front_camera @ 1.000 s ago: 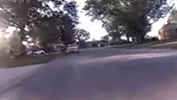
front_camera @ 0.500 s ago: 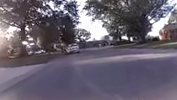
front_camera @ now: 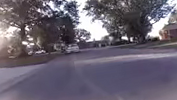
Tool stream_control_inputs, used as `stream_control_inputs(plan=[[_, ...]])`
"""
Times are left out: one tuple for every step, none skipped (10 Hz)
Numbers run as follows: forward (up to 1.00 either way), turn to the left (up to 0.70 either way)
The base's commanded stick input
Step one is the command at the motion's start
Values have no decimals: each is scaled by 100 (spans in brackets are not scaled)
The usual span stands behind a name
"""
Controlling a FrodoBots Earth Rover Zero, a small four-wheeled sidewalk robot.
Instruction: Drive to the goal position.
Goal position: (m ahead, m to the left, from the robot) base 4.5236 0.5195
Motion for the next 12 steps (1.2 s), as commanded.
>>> stream_control_inputs(plan=[[100,0],[100,0],[100,0],[100,0],[100,0],[100,0],[100,0],[100,0],[100,0],[100,0],[100,0],[100,0]])
